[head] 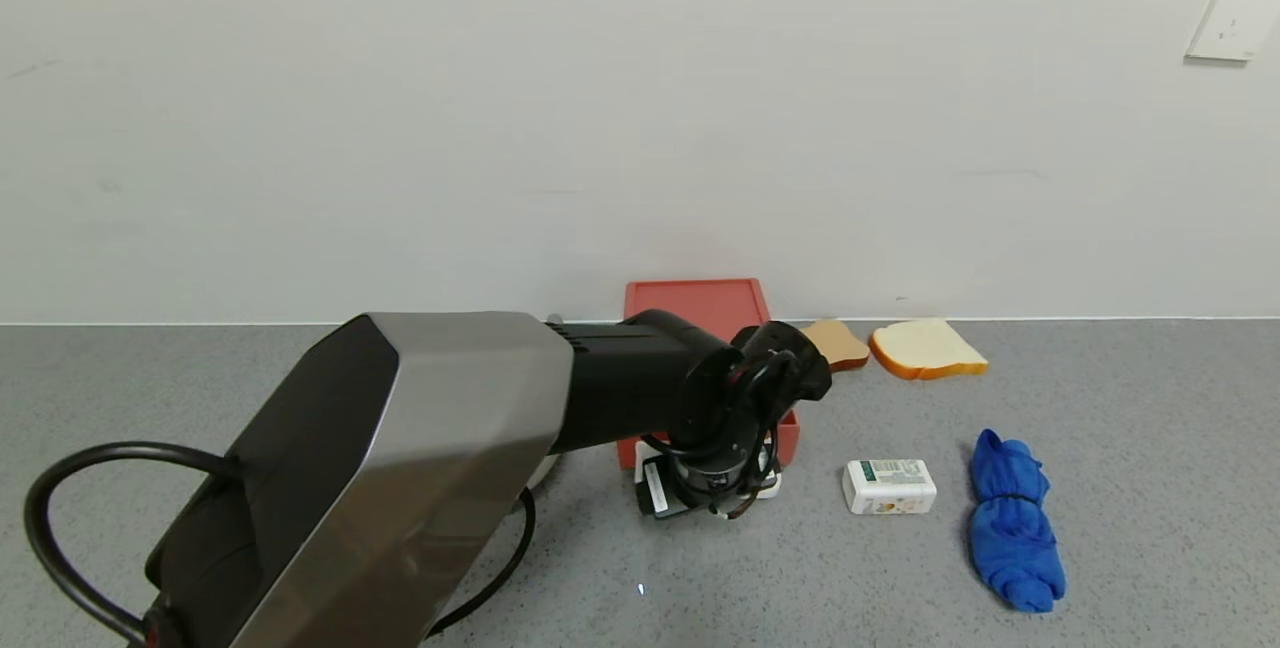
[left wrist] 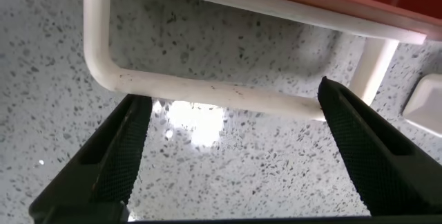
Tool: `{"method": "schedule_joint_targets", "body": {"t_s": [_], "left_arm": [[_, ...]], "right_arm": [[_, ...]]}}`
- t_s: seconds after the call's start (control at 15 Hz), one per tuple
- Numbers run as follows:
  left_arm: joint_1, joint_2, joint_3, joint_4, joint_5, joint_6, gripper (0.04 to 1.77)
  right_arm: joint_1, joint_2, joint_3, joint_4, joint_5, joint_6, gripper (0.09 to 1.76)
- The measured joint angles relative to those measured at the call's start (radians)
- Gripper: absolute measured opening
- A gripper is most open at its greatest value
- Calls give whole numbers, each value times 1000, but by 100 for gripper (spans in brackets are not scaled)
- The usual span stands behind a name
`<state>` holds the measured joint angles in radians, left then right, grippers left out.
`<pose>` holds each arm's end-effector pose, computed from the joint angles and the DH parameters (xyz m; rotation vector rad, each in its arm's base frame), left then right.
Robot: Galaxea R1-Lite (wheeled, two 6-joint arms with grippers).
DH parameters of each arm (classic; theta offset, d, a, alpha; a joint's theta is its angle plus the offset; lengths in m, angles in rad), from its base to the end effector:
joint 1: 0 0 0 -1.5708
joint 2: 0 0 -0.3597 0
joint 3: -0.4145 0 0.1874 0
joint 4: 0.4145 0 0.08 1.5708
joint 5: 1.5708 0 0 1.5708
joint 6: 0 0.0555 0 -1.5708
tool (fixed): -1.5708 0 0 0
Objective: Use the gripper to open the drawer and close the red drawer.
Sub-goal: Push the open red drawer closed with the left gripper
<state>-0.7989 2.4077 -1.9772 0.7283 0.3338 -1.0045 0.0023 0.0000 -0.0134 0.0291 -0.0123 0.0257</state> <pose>0.3670 -0.3510 0.1166 -0.2828 1.0467 0.1123 -0.0537 -0.0008 0.0756 0.0256 0.0156 -0.0102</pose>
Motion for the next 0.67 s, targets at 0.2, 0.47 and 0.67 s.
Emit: {"method": "schedule_joint_targets", "body": {"t_s": [0.2, 0.47, 0.67], "left_arm": [[1, -1, 0, -8, 0, 7, 172], [7, 1, 0, -53, 1, 47, 172], [14, 2, 0, -87, 0, 79, 172]], "right_arm": [[0, 0, 0, 0, 0, 0, 171], [0, 0, 0, 0, 0, 0, 171], [0, 0, 0, 0, 0, 0, 171]]}}
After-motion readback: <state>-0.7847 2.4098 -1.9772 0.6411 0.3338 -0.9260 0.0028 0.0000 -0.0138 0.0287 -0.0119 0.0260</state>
